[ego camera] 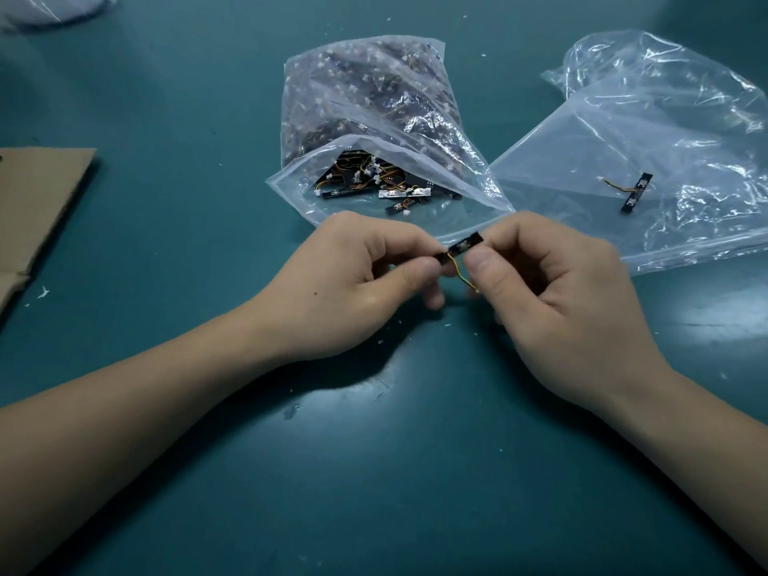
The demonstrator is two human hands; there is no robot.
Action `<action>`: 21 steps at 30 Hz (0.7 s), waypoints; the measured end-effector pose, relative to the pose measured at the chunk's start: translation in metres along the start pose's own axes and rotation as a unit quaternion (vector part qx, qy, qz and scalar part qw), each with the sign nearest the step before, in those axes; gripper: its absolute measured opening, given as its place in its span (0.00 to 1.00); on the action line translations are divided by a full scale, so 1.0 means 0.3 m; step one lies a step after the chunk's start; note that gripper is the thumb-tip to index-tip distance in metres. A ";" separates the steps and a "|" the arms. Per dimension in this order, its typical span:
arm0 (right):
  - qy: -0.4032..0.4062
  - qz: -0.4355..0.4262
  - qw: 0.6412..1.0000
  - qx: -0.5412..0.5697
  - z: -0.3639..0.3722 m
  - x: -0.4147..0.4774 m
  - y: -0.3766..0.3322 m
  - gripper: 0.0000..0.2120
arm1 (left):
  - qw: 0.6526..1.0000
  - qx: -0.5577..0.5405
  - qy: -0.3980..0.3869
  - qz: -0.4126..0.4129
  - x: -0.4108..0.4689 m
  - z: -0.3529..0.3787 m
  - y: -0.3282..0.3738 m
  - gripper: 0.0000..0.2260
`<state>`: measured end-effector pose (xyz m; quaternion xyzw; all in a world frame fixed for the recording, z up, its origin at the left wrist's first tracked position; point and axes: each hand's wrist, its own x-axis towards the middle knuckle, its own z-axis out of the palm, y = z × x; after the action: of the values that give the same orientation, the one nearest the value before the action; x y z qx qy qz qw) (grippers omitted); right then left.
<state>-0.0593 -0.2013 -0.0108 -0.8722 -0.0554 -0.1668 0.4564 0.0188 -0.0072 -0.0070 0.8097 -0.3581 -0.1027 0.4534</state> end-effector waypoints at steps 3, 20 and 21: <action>-0.030 0.012 0.999 0.008 -0.004 -0.002 0.002 0.05 | 0.999 0.004 -0.046 -0.012 -0.001 -0.008 0.006 0.08; -0.027 0.024 0.999 -0.017 0.000 0.014 -0.004 0.08 | 0.999 -0.003 0.051 -0.009 0.002 0.002 0.006 0.06; -0.046 0.028 0.998 -0.030 -0.001 0.026 -0.007 0.08 | 0.999 -0.006 0.053 -0.011 0.002 0.002 0.004 0.07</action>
<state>-0.0525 -0.2009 -0.0064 -0.8934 -0.0474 -0.1152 0.4317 0.0184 -0.0083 -0.0064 0.8151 -0.3240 -0.0672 0.4755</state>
